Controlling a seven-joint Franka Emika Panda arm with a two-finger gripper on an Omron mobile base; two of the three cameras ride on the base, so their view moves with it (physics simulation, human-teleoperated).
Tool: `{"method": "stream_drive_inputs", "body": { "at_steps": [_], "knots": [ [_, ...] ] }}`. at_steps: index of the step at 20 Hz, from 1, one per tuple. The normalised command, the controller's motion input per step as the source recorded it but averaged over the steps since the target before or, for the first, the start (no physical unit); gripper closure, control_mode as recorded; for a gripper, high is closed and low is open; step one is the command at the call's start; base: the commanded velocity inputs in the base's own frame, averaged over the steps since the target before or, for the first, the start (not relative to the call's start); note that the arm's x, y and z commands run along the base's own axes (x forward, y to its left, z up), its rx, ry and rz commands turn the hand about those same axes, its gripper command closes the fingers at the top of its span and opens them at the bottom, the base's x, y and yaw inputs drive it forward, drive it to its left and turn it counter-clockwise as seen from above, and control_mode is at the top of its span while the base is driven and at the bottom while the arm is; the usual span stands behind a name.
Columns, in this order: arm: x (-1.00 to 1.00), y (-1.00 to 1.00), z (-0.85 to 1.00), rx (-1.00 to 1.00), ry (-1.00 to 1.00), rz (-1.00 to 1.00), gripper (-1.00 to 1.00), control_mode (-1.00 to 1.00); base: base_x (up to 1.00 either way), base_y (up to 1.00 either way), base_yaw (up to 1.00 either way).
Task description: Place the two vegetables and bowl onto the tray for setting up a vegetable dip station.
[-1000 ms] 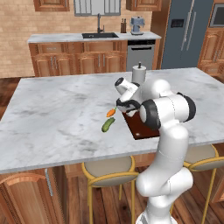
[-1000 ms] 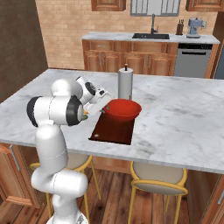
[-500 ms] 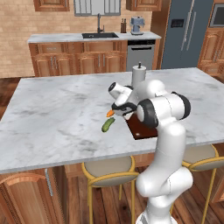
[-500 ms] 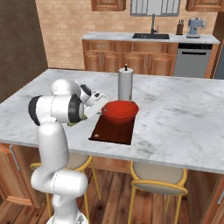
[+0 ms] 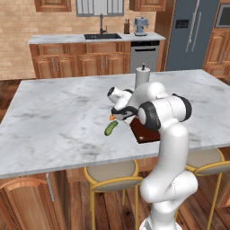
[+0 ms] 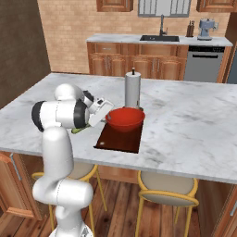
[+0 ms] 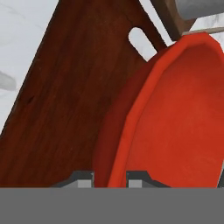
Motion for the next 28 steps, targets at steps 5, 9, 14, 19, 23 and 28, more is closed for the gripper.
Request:
{"method": "stream_drive_inputs", "body": {
  "at_steps": [5,9,14,19,23,28],
  "knots": [
    [0.05,0.09,-0.04,0.0,0.0,-0.01,1.0,-1.0,0.0,0.0,0.0],
    [0.07,0.03,-0.02,0.0,0.0,0.0,1.0,-1.0,0.0,0.0,0.0],
    [0.08,0.0,-0.03,0.0,0.0,0.0,1.0,-1.0,0.0,0.0,0.0],
    [0.1,0.0,-0.04,0.0,0.0,0.0,1.0,-1.0,0.0,0.0,0.0],
    [0.1,0.04,-0.04,0.0,0.0,0.0,1.0,-1.0,0.0,0.0,0.0],
    [0.14,0.04,-0.05,0.0,0.0,0.0,1.0,-1.0,0.0,0.0,0.0]
  ]
}}
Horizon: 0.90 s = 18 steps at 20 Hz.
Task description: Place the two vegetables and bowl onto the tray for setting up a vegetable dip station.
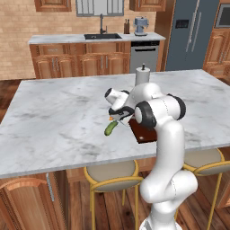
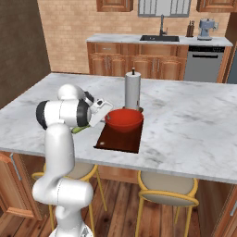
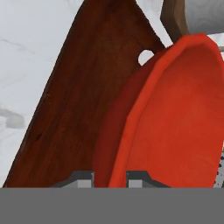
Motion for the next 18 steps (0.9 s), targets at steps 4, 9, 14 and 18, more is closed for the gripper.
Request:
{"method": "stream_drive_inputs", "body": {
  "at_steps": [4,9,14,18],
  "knots": [
    [0.13,0.02,-0.04,0.0,0.0,0.0,1.0,-1.0,0.0,0.0,0.0],
    [0.12,0.03,-0.08,0.0,0.0,0.0,1.0,-1.0,0.0,0.0,0.0],
    [0.15,0.01,-0.04,0.0,0.0,0.0,1.0,-1.0,0.0,0.0,0.0],
    [0.19,0.0,-0.03,0.0,0.0,0.0,1.0,-1.0,0.0,0.0,0.0]
  ]
}}
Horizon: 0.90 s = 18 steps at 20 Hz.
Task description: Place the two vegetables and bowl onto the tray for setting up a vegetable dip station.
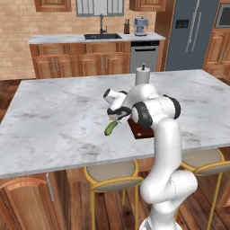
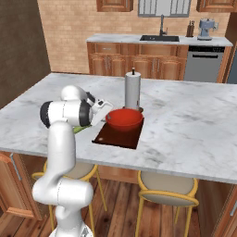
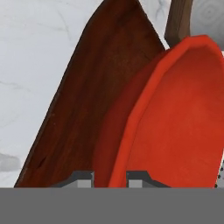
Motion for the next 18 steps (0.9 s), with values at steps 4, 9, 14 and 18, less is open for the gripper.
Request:
{"method": "stream_drive_inputs", "body": {
  "at_steps": [4,9,14,18],
  "knots": [
    [0.16,0.0,-0.04,0.0,0.0,0.0,1.0,-1.0,0.0,0.0,0.0],
    [0.02,0.0,-0.06,0.0,0.0,0.0,1.0,-1.0,0.0,0.0,0.0],
    [-0.02,0.02,-0.1,0.0,0.05,0.0,1.0,-1.0,0.0,0.0,0.0],
    [-0.01,0.05,-0.11,0.0,0.08,0.0,1.0,-1.0,0.0,0.0,0.0]
  ]
}}
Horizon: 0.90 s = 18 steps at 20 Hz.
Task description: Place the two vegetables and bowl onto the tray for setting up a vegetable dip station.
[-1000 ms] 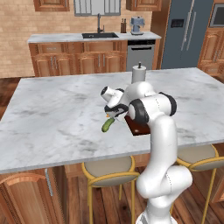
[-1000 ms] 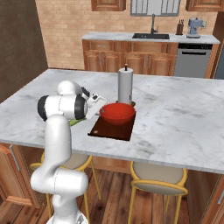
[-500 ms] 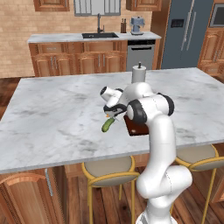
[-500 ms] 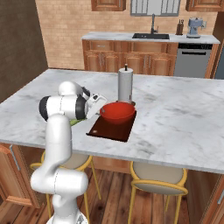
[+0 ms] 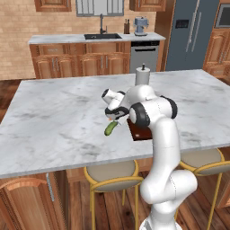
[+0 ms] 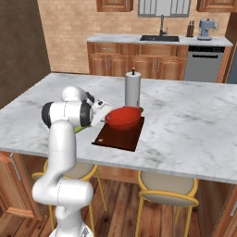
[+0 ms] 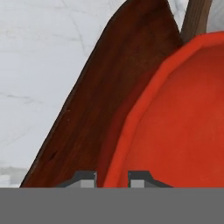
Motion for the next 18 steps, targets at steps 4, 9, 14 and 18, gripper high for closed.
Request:
{"method": "stream_drive_inputs", "body": {
  "at_steps": [4,9,14,18],
  "knots": [
    [-0.02,0.1,-0.08,0.0,0.1,-0.03,-1.0,-1.0,0.0,0.0,0.0],
    [-0.01,0.03,0.0,0.0,0.0,-0.03,-1.0,-1.0,0.0,0.0,0.0],
    [-0.01,0.0,0.08,0.0,0.0,-0.04,-1.0,-1.0,0.0,0.0,0.0],
    [-0.02,0.1,0.21,0.0,-0.02,-0.08,-1.0,-1.0,0.0,0.0,0.0]
  ]
}}
